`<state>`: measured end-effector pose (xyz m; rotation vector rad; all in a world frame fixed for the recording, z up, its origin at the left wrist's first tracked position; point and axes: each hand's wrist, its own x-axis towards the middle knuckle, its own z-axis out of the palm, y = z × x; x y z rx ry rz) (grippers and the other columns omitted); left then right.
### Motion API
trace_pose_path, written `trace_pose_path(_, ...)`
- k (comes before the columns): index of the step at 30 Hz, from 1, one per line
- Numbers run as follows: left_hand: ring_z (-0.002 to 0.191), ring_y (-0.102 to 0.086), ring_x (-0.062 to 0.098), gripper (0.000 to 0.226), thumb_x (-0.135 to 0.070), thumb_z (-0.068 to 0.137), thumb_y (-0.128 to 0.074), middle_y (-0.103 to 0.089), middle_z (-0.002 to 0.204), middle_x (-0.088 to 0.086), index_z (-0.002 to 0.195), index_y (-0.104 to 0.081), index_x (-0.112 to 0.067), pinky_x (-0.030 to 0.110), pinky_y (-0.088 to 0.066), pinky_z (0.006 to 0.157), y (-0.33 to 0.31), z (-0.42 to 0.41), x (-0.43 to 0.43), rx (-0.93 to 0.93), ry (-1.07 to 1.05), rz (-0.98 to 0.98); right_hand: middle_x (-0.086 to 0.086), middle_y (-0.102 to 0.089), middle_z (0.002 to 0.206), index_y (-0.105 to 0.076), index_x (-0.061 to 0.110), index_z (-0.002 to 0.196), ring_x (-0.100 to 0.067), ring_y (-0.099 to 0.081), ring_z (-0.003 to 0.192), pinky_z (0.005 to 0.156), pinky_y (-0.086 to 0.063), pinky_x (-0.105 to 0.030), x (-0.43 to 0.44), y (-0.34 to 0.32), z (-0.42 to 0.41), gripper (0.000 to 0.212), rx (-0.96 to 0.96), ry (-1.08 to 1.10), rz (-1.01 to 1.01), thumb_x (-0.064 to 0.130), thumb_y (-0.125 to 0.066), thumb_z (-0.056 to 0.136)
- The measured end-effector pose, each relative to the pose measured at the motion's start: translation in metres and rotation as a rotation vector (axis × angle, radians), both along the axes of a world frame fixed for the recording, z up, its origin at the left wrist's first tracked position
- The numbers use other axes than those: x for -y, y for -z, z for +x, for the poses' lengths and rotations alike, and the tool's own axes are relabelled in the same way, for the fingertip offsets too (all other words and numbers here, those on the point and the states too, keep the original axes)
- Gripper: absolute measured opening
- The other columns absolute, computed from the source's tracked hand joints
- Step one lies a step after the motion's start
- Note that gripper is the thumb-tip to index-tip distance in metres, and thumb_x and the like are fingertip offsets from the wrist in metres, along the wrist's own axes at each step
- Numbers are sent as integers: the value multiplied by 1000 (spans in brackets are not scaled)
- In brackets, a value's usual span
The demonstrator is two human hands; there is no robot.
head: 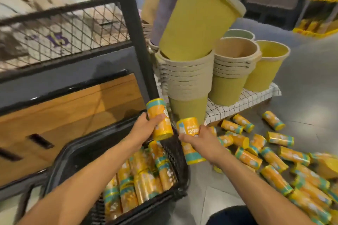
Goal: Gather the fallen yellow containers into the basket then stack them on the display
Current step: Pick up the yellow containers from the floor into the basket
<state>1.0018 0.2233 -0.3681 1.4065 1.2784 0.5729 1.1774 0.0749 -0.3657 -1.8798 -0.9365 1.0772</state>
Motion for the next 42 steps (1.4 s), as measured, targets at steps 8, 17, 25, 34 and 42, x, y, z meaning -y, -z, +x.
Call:
trace_pose_path(8, 92, -71, 18, 44, -47, 84, -81, -73, 105, 2, 111, -63, -18, 36, -58, 76, 67, -137, -36, -205, -291, -85, -7, -71, 108, -65, 11, 113, -29, -69, 105, 78, -52, -35, -87, 53, -128, 81, 148, -324, -162, 73, -71, 62)
trace_pose_path(17, 87, -70, 17, 59, -59, 70, -85, -73, 102, 1, 108, -65, -19, 35, -59, 76, 160, -186, -51, -465, -275, -219, -10, -71, 123, -69, 8, 117, -26, -67, 106, 79, -50, -32, -118, 127, -190, 68, 271, -638, -478, 63, -73, 77)
trace_pose_path(25, 107, -68, 25, 95, -81, 59, -78, -70, 121, 6, 124, -63, -12, 33, -53, 87, 214, -188, -50, -577, -254, -289, -5, -64, 137, -60, 14, 135, -25, -62, 127, 98, -50, -33, -118, 158, -203, 80, 503, -626, -504, 71, -70, 78)
trace_pose_path(34, 107, -67, 24, 105, -83, 54, -75, -69, 123, 6, 131, -59, -14, 41, -55, 94, 226, -187, -49, -602, -247, -273, -5, -63, 138, -59, 14, 137, -26, -62, 126, 99, -50, -35, -110, 176, -227, 74, 539, -730, -495, 65, -67, 85)
trace_pose_path(42, 118, -63, 21, 118, -84, 57, -75, -63, 138, 3, 148, -46, -15, 40, -53, 100, 228, -183, -41, -594, -158, -270, -7, -62, 139, -57, 13, 137, -27, -61, 126, 99, -51, -37, -108, 193, -238, 75, 468, -747, -588, 62, -75, 83)
